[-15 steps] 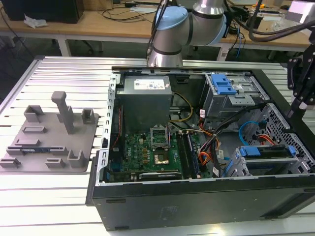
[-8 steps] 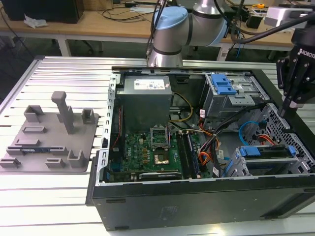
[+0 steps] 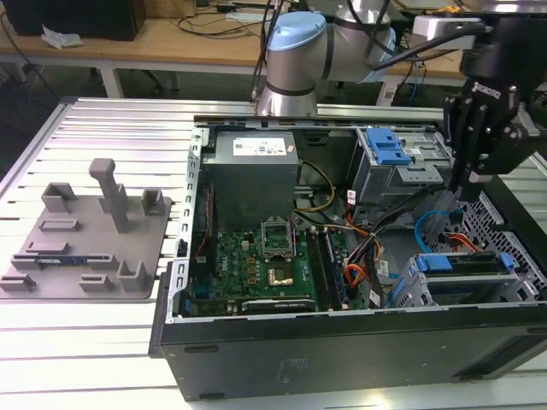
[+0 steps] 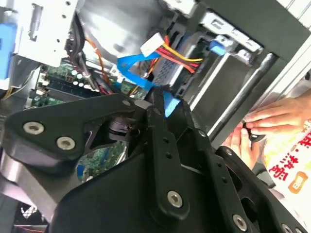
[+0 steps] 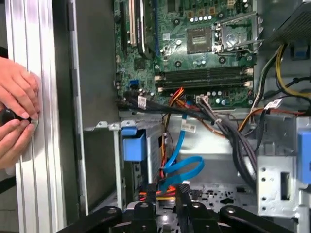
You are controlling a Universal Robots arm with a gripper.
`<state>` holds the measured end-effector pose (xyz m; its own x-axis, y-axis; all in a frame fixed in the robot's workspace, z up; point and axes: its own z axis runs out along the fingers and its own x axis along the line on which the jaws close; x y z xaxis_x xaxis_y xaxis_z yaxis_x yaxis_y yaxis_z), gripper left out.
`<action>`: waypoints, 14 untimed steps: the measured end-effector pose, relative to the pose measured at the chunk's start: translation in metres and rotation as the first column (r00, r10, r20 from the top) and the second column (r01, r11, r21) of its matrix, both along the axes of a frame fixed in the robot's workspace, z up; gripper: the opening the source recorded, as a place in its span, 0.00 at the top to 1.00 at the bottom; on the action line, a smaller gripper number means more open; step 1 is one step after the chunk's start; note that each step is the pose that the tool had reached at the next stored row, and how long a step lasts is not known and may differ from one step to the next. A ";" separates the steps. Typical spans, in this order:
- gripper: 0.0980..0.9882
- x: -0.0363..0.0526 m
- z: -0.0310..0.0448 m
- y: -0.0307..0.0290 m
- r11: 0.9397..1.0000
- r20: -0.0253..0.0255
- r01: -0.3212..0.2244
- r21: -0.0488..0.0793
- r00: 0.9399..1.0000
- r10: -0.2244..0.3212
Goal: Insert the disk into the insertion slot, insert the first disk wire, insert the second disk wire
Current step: 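Insert the second disk wire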
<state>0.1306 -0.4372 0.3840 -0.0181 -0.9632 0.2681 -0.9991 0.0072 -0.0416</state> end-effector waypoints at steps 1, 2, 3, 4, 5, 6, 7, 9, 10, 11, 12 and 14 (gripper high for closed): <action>0.77 -0.0003 -0.0006 0.0011 1.000 0.000 0.000 -0.003 1.000 0.000; 0.77 -0.0002 -0.0010 0.0012 1.000 0.000 -0.002 -0.005 1.000 0.002; 0.77 0.0006 -0.0010 0.0011 1.000 -0.007 -0.005 -0.007 1.000 0.004; 0.77 0.0021 -0.0010 0.0012 1.000 -0.030 -0.011 -0.008 0.999 0.011; 0.77 0.0028 -0.0011 0.0012 1.000 -0.041 -0.017 -0.008 0.999 0.016; 0.77 0.0038 -0.0014 0.0012 1.000 -0.048 -0.023 -0.008 0.999 0.023; 0.77 0.0050 -0.0023 0.0012 0.999 -0.050 -0.049 -0.009 0.998 0.049; 0.77 0.0050 -0.0041 0.0012 0.996 -0.050 -0.091 -0.019 0.995 0.090; 0.77 0.0051 -0.0053 0.0010 0.993 -0.052 -0.112 -0.026 0.993 0.110; 0.77 0.0047 -0.0068 -0.0004 0.993 -0.052 -0.114 -0.031 0.992 0.112; 0.77 0.0038 -0.0090 -0.0012 0.993 -0.052 -0.113 -0.035 0.992 0.112; 0.77 0.0030 -0.0124 -0.0015 0.993 -0.044 -0.111 -0.037 0.993 0.110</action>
<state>0.1335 -0.4386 0.3716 0.0999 -0.9473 0.3044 -0.9946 -0.1041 0.0026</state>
